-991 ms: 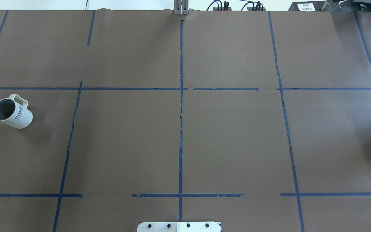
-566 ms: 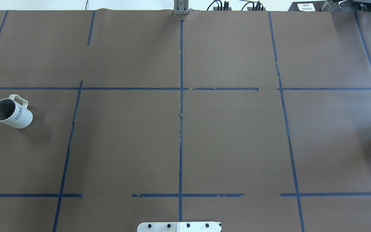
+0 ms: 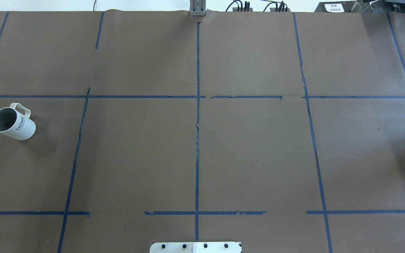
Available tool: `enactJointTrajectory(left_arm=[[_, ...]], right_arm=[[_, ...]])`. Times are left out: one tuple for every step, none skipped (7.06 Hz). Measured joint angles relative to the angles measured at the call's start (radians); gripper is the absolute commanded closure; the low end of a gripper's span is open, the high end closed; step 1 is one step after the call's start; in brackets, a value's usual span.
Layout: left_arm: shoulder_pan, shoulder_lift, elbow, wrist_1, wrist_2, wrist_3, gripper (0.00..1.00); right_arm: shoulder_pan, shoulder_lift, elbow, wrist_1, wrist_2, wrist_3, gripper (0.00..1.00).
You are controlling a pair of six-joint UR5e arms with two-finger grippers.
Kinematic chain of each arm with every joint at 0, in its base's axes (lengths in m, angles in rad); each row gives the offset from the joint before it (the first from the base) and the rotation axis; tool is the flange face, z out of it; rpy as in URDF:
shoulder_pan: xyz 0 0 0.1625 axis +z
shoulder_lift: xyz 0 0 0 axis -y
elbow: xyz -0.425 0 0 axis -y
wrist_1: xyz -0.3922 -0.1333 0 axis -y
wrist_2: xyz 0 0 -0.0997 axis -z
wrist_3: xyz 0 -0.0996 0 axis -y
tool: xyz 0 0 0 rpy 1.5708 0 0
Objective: Left arm hands cup to right arm to dump lemon
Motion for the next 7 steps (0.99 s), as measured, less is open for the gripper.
enactJointTrajectory(left_arm=[[0.0,0.002,0.006,0.003,0.001,-0.001,0.0],[0.0,0.003,0.009,0.005,0.001,-0.001,0.0],[0.0,0.003,0.011,0.006,0.001,0.0,0.0],[0.0,0.003,0.012,0.004,0.001,0.001,0.0],[0.001,0.003,0.013,0.001,0.001,0.0,0.0],[0.001,0.002,0.014,-0.002,0.001,-0.001,0.0],[0.001,0.002,0.014,-0.003,0.001,-0.001,0.0]], right_arm=[[-0.003,-0.002,0.0,0.001,-0.019,0.0,0.0],[-0.004,-0.004,0.0,0.002,-0.028,0.002,0.0],[-0.005,-0.005,0.0,0.005,-0.03,0.006,0.0],[-0.005,-0.005,-0.001,0.007,-0.032,0.008,0.0],[-0.005,-0.005,-0.001,0.008,-0.033,0.009,0.0],[-0.005,-0.005,-0.001,0.01,-0.033,0.009,0.0],[-0.005,-0.006,-0.001,0.01,-0.033,0.008,0.0]])
